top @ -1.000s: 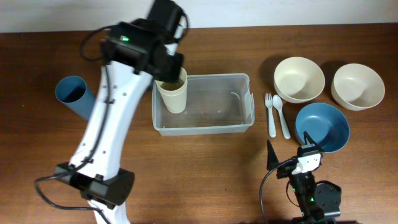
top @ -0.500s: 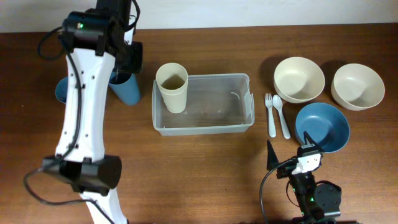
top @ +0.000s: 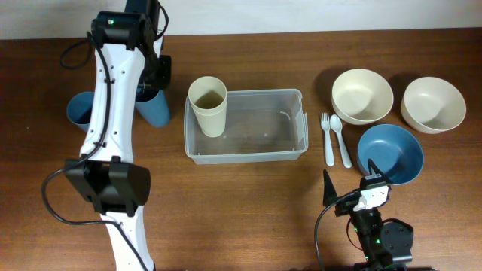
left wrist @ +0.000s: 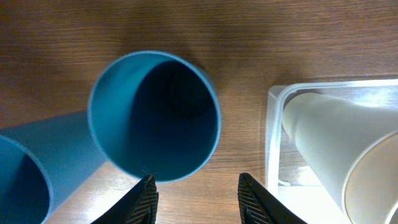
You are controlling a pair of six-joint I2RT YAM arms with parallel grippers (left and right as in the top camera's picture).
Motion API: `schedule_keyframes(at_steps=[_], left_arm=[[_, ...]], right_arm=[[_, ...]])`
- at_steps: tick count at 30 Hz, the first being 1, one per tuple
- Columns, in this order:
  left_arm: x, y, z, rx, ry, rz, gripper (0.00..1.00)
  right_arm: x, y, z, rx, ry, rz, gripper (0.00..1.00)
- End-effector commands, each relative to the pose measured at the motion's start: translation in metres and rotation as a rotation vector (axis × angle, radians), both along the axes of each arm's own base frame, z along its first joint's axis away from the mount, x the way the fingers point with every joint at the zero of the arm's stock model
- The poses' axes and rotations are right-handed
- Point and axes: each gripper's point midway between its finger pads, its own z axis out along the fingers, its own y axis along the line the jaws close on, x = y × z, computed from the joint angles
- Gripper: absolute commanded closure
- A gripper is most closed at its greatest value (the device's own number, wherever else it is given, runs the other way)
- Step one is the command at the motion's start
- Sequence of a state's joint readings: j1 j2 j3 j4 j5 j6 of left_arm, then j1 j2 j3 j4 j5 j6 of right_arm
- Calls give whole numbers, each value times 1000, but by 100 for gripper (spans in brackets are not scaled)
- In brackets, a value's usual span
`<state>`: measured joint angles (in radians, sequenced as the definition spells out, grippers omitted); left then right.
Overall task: Pack container
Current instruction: 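Release the stacked cream cup and withdraw the left gripper, then grasp the rear blue cup with the left gripper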
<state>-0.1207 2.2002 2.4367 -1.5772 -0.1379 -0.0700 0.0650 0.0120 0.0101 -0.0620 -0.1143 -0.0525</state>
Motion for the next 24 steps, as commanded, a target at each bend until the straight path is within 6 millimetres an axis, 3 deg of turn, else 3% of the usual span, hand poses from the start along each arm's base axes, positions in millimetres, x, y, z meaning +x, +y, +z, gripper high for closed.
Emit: schedule_keyframes(at_steps=[1, 8, 19, 24], left_arm=[[2, -6, -8, -40, 19, -23, 56], [-3, -4, -22, -34, 79, -20, 56], [-1, -5, -69, -22, 195, -17, 61], [3, -4, -72, -19, 186, -17, 61]], right_arm=[[0, -1, -2, 0, 3, -4, 1], [0, -1, -2, 0, 3, -4, 1], [0, -1, -2, 0, 3, -4, 1], [0, -1, -2, 0, 3, -4, 1]])
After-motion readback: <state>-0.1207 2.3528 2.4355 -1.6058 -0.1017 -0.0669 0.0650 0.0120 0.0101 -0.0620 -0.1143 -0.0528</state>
